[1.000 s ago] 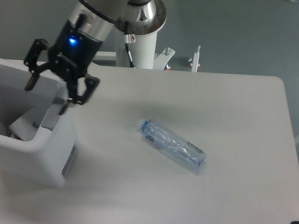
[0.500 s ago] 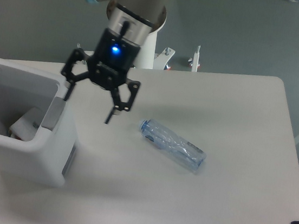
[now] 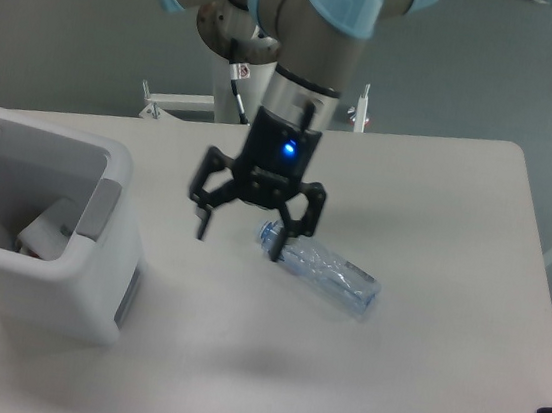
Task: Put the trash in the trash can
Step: 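Move the gripper over the clear plastic water bottle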
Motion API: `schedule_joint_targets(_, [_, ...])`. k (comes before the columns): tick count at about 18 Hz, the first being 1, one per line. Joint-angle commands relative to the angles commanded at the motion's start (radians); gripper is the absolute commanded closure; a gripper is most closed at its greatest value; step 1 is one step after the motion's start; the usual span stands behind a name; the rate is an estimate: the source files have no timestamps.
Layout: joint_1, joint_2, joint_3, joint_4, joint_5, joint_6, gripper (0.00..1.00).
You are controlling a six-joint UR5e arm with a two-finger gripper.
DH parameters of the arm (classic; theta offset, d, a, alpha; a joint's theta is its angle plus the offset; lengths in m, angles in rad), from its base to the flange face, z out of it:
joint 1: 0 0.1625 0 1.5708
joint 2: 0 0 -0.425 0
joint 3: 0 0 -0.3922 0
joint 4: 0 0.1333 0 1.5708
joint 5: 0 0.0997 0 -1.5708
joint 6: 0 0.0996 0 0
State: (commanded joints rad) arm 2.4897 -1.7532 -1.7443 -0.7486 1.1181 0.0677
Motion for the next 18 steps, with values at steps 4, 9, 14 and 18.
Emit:
schedule_joint_targets(4, [0.0,-0.061,0.037,-0.002,0.069,-0.017,0.0])
schedule_joint_targets(9, [0.028,-0.097,0.022,-0.003,0.208,-0.072,0.0])
schedule_joint_targets(14, [0.028,-0.118,0.014,-0.003,0.305,-0.232,0.0])
schedule_joint_targets(18, [0.053,-0.15,-0.024,-0.003,0.338,-0.236,0.0])
